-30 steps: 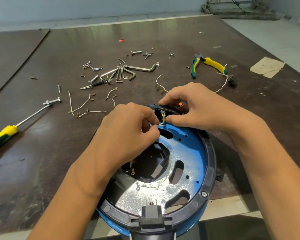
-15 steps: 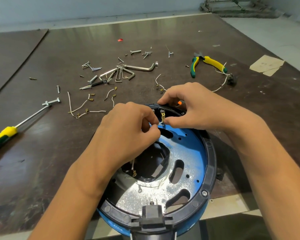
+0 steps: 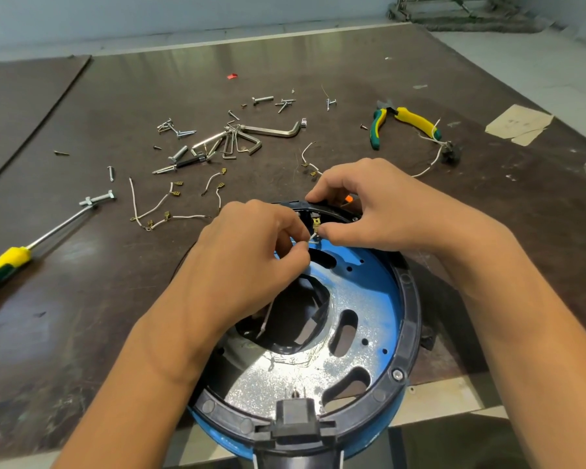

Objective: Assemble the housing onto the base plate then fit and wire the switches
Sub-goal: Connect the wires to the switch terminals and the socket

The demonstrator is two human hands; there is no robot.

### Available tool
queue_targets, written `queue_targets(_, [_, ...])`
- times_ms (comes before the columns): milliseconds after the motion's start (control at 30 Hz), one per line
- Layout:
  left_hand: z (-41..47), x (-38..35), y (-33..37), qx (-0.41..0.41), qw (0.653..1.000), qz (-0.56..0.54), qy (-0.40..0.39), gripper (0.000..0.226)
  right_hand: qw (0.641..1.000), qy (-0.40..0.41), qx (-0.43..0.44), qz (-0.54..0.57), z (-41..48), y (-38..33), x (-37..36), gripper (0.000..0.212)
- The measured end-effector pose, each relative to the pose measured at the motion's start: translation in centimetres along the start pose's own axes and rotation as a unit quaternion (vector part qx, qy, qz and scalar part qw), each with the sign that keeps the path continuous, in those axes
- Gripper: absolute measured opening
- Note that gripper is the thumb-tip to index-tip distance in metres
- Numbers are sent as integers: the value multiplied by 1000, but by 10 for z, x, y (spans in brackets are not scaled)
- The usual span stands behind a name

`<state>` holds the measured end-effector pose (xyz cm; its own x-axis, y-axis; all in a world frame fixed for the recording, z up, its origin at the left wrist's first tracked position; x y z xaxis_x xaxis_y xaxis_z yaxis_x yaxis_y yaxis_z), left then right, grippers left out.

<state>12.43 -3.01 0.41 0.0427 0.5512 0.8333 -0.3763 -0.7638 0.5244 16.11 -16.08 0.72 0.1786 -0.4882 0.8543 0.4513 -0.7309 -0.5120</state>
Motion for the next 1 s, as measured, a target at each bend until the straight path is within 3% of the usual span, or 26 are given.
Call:
queue_targets(833, [0,-7,4,-14,999,-12,-42,21,999,38,20,-10,0,-7,2,33])
queue_targets(1000, [1,-2,1,-12,1000,-24,-7,15,999,36,7,0,2,-4,1,32])
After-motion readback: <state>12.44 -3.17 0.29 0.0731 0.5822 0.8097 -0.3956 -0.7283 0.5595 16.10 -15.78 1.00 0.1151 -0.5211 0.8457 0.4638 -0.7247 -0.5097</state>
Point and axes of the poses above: each hand's wrist, its own z-axis towards the middle knuckle, its own x-axis out of the back of the hand, y = z × x, the point moved 8 cm from there along z, towards the middle knuckle, and after that the axes turned 1 degree about -z, right-handed, at the moved point
